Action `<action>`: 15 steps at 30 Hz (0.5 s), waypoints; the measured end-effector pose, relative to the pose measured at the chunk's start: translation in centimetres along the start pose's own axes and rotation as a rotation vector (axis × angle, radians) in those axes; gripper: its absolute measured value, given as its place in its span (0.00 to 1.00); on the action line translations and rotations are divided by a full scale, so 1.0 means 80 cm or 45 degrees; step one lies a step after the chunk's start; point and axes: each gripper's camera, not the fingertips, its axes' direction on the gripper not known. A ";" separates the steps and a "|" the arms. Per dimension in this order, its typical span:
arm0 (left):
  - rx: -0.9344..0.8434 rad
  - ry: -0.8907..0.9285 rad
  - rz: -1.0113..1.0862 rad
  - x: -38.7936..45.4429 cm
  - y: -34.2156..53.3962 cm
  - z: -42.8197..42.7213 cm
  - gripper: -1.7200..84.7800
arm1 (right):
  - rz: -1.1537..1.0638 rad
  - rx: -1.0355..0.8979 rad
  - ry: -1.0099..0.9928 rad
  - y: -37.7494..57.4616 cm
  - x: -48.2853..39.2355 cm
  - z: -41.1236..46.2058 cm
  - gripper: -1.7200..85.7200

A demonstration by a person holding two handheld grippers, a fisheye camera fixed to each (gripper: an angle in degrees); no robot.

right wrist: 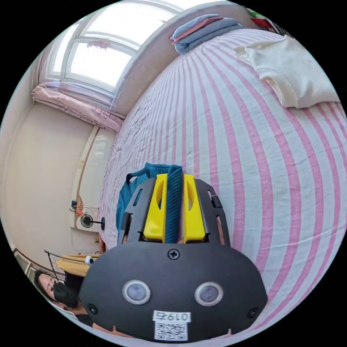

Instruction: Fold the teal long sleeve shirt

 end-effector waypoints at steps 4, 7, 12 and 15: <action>0.021 0.028 -0.028 -0.007 0.004 -0.002 0.03 | 0.053 0.007 -0.030 -0.012 0.050 0.028 0.09; 0.026 0.039 -0.032 -0.009 0.005 -0.002 0.03 | 0.064 0.022 -0.079 -0.018 0.075 0.043 0.05; 0.026 0.028 -0.033 -0.011 0.007 -0.002 0.03 | 0.030 0.081 -0.028 -0.020 0.095 0.052 0.02; 0.017 0.018 -0.059 -0.015 0.007 0.000 0.03 | 0.028 0.120 0.033 -0.023 0.102 0.056 0.02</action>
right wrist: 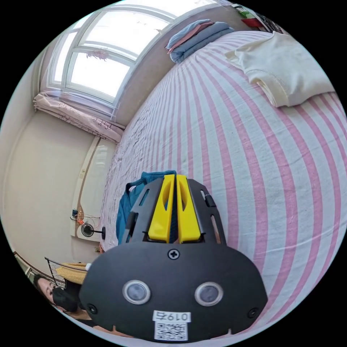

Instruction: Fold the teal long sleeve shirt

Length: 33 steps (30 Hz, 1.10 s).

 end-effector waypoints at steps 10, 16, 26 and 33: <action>-0.043 0.009 -0.053 -0.015 0.001 0.007 0.03 | 0.007 -0.006 0.088 -0.008 -0.010 0.038 0.08; -0.041 0.037 -0.127 -0.030 0.005 0.006 0.03 | 0.032 -0.002 0.072 -0.012 -0.023 0.046 0.09; -0.100 0.061 -0.191 -0.046 0.008 0.009 0.03 | -0.134 -0.014 0.348 -0.019 -0.121 0.069 0.02; -0.130 0.043 -0.138 -0.044 0.009 0.006 0.03 | -0.235 0.026 0.487 -0.011 -0.213 0.067 0.07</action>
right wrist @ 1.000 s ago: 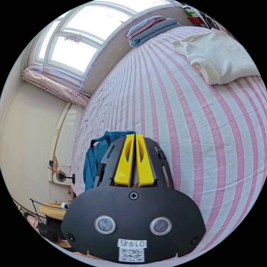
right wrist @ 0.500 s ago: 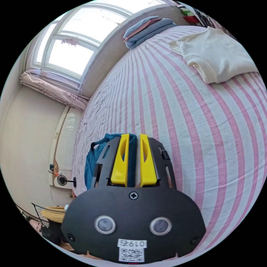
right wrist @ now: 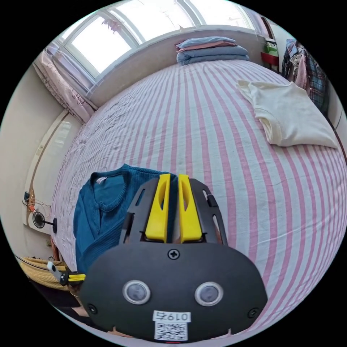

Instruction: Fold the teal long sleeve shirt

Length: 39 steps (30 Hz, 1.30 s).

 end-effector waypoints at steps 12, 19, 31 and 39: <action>0.179 0.068 0.038 -0.005 0.010 -0.029 0.03 | -0.147 0.043 0.166 -0.018 -0.132 -0.092 0.07; 0.158 0.012 -0.023 -0.017 0.014 -0.030 0.03 | -0.163 -0.025 0.232 -0.057 -0.169 -0.082 0.09; 0.092 0.029 -0.061 -0.023 0.014 -0.019 0.03 | -0.353 -0.125 0.177 -0.078 -0.233 -0.120 0.03; 0.073 0.052 -0.075 -0.027 0.015 -0.020 0.03 | -0.376 -0.096 0.326 -0.083 -0.290 -0.159 0.10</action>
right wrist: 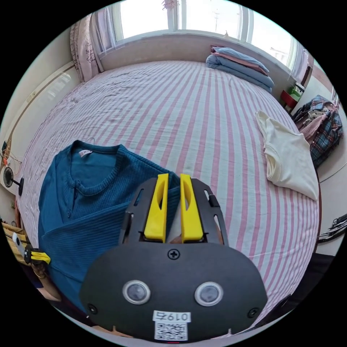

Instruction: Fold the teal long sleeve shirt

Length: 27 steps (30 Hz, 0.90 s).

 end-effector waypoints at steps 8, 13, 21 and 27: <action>0.064 -0.037 0.112 0.016 0.004 -0.018 0.03 | -0.085 0.327 0.063 0.015 -0.082 -0.122 0.04; 0.017 -0.138 0.132 0.021 0.005 -0.016 0.03 | 0.067 0.507 0.472 0.026 -0.128 -0.187 0.01; 0.074 -0.073 0.127 0.016 0.007 -0.031 0.03 | -0.127 0.380 -0.414 0.016 -0.149 -0.211 0.01; 0.131 0.058 0.079 -0.002 0.012 -0.047 0.03 | -0.257 0.178 -0.338 0.004 -0.216 -0.181 0.01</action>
